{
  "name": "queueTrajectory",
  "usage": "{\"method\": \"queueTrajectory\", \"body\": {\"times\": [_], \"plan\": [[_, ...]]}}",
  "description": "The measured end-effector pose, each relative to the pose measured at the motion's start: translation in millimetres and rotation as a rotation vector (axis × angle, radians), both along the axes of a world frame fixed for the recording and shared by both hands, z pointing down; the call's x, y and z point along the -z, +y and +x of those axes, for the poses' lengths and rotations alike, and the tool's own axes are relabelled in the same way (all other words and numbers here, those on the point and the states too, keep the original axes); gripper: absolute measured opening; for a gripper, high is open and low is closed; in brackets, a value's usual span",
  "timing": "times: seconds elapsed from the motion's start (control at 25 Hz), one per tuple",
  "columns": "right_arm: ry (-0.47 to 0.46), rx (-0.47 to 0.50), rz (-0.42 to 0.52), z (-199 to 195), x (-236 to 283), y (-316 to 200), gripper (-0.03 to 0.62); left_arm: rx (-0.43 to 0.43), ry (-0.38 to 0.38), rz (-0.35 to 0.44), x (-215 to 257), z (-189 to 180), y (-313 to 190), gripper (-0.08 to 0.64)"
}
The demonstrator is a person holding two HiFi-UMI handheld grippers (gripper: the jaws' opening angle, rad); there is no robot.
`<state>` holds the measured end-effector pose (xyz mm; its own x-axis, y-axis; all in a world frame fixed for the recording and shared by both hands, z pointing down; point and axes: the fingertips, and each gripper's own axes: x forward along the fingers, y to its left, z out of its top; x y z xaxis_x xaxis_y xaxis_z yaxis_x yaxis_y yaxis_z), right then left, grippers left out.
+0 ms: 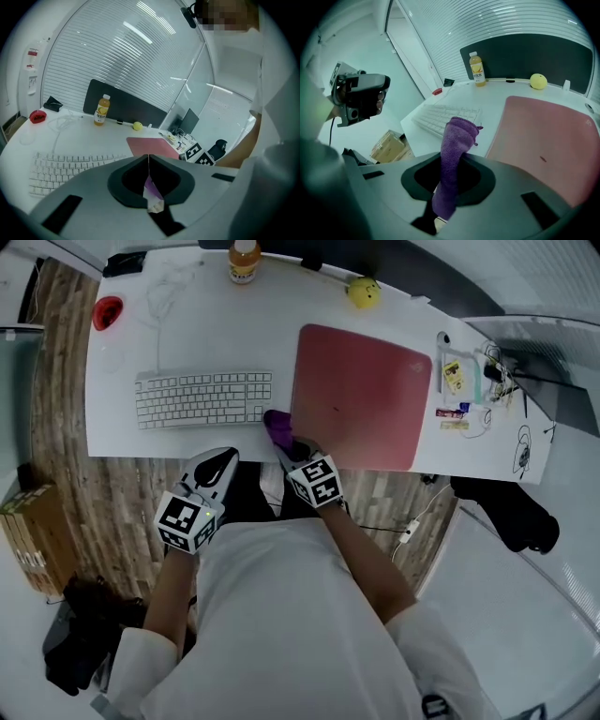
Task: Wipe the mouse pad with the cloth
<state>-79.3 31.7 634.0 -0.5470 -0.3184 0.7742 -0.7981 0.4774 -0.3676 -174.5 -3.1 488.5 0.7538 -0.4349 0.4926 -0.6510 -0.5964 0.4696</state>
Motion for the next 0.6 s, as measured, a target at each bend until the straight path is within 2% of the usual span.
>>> {"method": "queueTrajectory", "body": {"times": [0.24,0.6], "plan": [[-0.009,-0.016,-0.011,28.8,-14.5,-16.2,0.075,0.032,-0.042,-0.025,-3.3,18.8,8.1,0.020],[0.030,-0.076,-0.031,96.7,-46.1,-36.0,0.075,0.060,-0.080,-0.056,-2.1,76.8,25.0,0.020]]}}
